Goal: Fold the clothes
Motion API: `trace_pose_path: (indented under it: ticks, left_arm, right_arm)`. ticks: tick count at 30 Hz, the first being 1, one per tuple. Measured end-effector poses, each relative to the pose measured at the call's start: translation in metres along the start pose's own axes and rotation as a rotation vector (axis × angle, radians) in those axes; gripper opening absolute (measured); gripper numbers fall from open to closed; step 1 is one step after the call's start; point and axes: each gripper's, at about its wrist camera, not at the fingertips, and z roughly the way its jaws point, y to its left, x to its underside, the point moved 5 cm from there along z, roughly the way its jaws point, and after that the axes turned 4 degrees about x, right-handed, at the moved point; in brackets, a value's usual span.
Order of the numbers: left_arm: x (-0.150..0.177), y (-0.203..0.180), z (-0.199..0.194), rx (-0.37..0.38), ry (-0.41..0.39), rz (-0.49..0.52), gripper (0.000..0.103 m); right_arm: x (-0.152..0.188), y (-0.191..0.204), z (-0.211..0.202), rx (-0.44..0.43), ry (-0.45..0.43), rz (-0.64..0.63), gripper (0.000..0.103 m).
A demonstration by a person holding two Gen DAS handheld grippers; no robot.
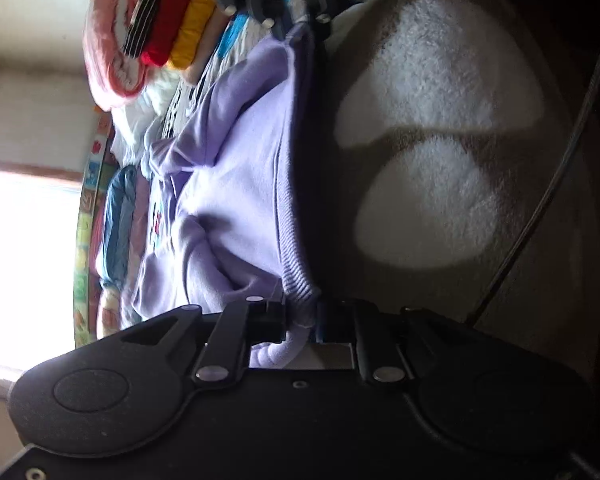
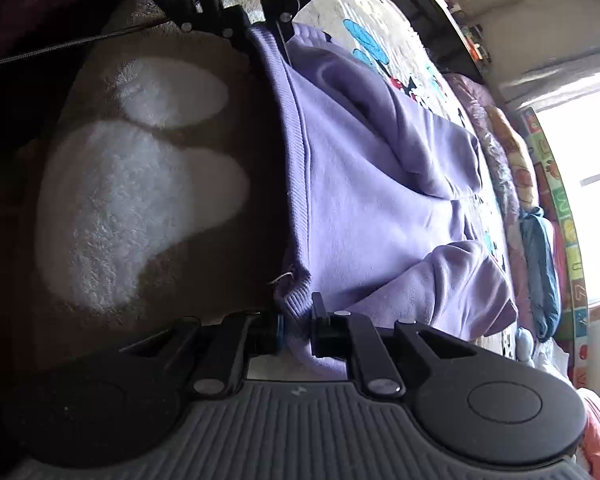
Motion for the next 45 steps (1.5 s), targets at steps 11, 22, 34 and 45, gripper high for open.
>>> trace_pose_path:
  ticks: [11, 22, 34, 45]
  left_arm:
    - [0.037, 0.073, -0.044, 0.204, -0.074, -0.883, 0.045]
    - [0.1, 0.104, 0.004, 0.312, -0.107, -1.921, 0.06]
    - [0.115, 0.059, 0.017, 0.33, -0.302, -2.226, 0.012]
    - [0.121, 0.08, 0.001, 0.187, -0.27, -2.171, 0.044]
  right_arm:
    - [0.018, -0.043, -0.043, -0.125, 0.005, 0.564, 0.033]
    - [0.079, -0.089, 0.0, -0.233, 0.009, 1.673, 0.058]
    - [0.135, -0.045, 0.029, -0.404, -0.359, 2.193, 0.015]
    - [0.113, -0.064, 0.002, -0.095, -0.225, 1.884, 0.048]
